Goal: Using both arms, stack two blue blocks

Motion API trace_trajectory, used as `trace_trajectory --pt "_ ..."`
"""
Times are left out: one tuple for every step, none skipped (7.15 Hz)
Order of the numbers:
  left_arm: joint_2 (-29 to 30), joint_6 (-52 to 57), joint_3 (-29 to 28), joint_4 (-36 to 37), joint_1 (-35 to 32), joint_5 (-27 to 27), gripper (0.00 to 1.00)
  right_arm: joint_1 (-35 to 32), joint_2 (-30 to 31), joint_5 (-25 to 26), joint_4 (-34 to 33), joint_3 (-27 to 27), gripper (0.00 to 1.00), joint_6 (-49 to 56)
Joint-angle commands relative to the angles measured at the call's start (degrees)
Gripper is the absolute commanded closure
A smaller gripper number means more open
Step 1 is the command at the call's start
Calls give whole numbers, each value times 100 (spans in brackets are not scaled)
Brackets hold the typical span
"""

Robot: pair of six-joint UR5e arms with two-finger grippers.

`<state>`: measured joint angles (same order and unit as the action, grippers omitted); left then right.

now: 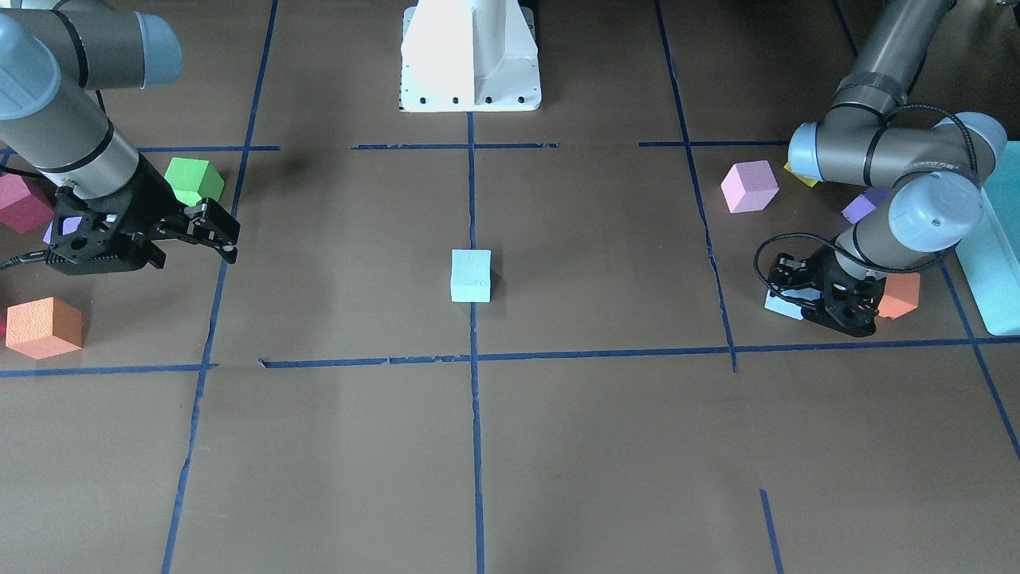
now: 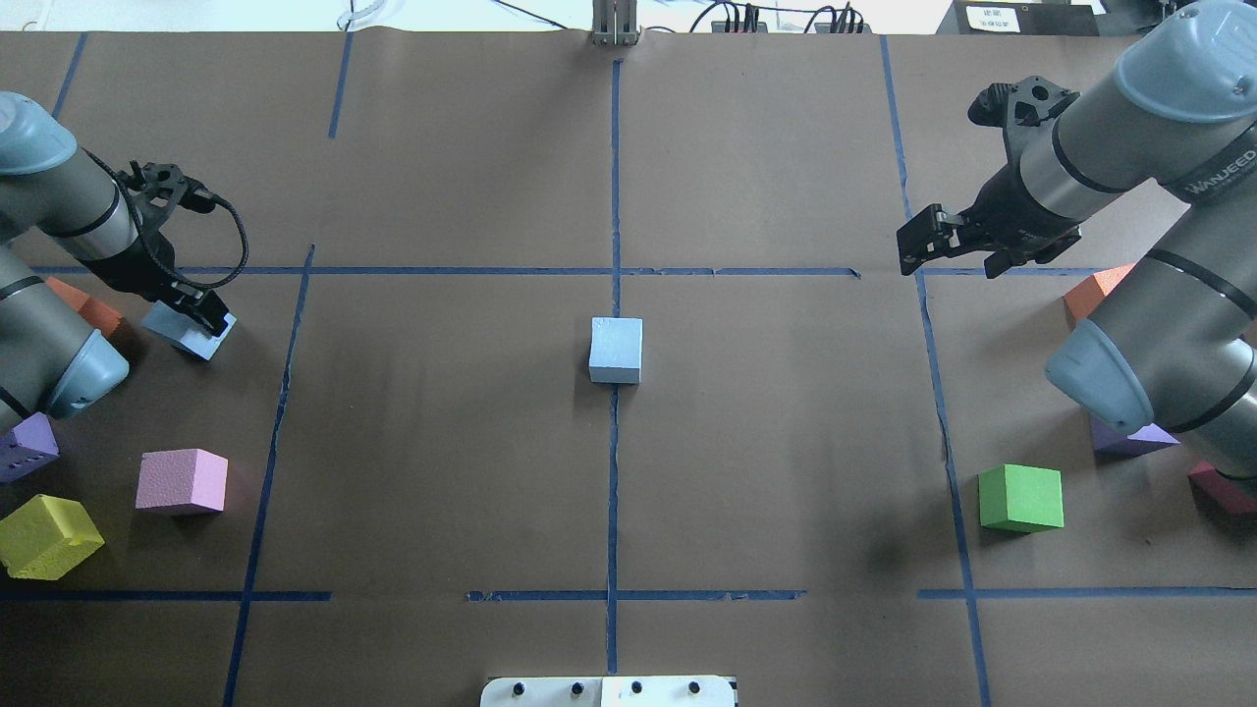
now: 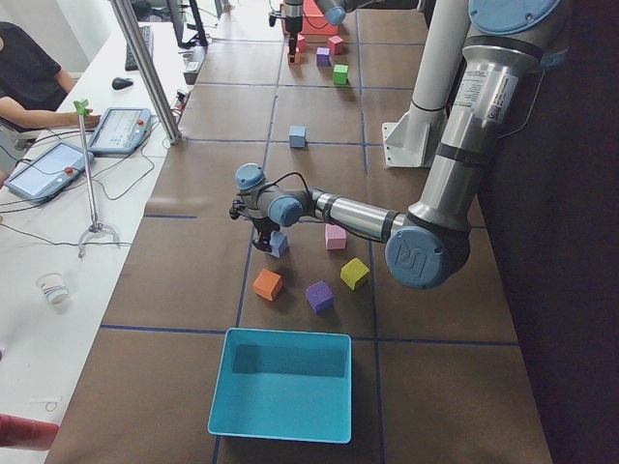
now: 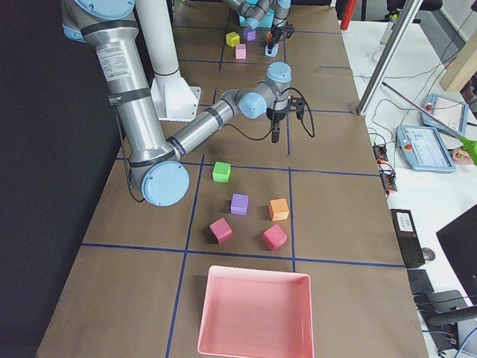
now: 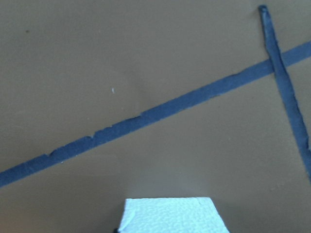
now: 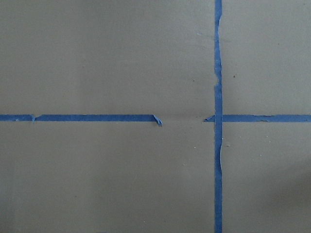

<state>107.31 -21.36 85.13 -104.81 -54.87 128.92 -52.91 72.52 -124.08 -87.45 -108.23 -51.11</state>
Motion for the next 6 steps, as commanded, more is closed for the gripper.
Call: trace_trajectory --pt "873 -1990 763 885 168 28 73 -18 -10 15 0 -5 0 14" --pt "1418 -2621 968 1388 709 -24 73 -35 -1 59 0 4 0 22" --pt "1955 -3280 874 1549 1071 -60 75 -192 51 33 0 -40 0 57" --pt "2352 -3626 725 1551 1388 -417 75 -315 356 16 0 -318 0 93" --pt "2991 -4151 176 1542 1670 -734 75 -412 655 7 0 -600 0 180" --pt "3450 -4235 -274 1551 1751 -928 75 -422 876 7 0 -837 0 181"
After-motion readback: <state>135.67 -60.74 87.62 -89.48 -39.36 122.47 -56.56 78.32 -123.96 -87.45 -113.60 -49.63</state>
